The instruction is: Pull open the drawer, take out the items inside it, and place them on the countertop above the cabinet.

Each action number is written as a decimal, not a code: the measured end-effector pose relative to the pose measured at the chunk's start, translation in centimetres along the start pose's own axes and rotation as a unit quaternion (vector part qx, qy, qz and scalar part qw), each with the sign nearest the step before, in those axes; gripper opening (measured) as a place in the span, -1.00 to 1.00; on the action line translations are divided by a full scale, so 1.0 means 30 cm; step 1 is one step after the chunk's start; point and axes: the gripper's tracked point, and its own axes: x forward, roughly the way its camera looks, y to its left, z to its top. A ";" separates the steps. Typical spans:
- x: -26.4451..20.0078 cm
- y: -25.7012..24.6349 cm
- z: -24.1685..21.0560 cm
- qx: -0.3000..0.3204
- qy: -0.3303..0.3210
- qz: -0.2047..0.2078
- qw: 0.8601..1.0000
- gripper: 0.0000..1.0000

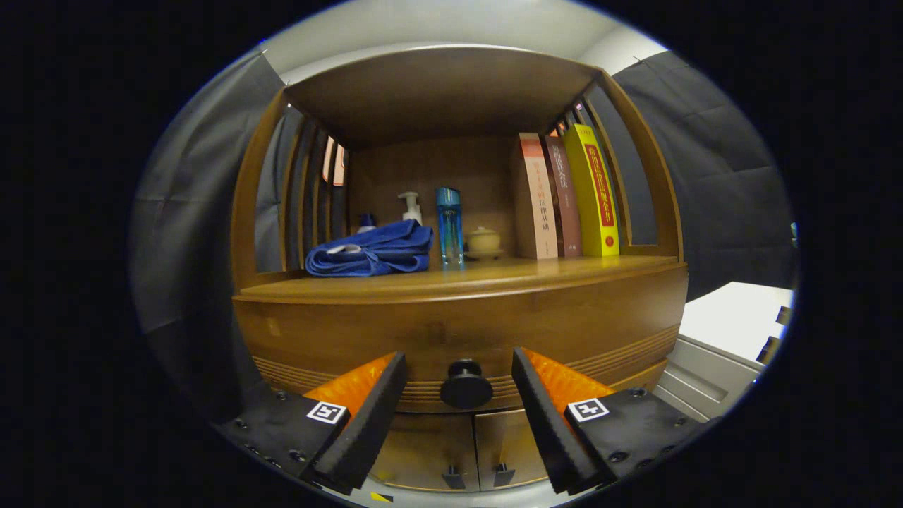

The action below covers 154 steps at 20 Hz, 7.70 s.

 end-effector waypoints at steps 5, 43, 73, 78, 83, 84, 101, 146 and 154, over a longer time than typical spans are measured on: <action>0.081 -0.013 -0.049 -0.023 0.020 -0.002 1.000 0.67; -0.434 -0.005 -0.051 0.007 0.047 0.001 0.999 -0.18; 0.094 0.093 -0.097 -0.070 0.349 -0.015 0.934 0.93; 0.097 0.066 -0.159 -0.073 0.373 -0.024 0.925 0.60; 0.092 0.074 -0.175 -0.067 0.375 -0.010 0.925 0.17; 0.090 0.070 -0.174 -0.063 0.374 -0.009 0.925 0.02; -0.062 0.050 0.229 -0.050 0.251 0.032 0.966 -0.49; 0.414 0.117 0.342 -0.010 0.207 0.025 0.978 0.91; 0.146 0.217 0.634 -0.016 0.111 0.072 0.991 0.93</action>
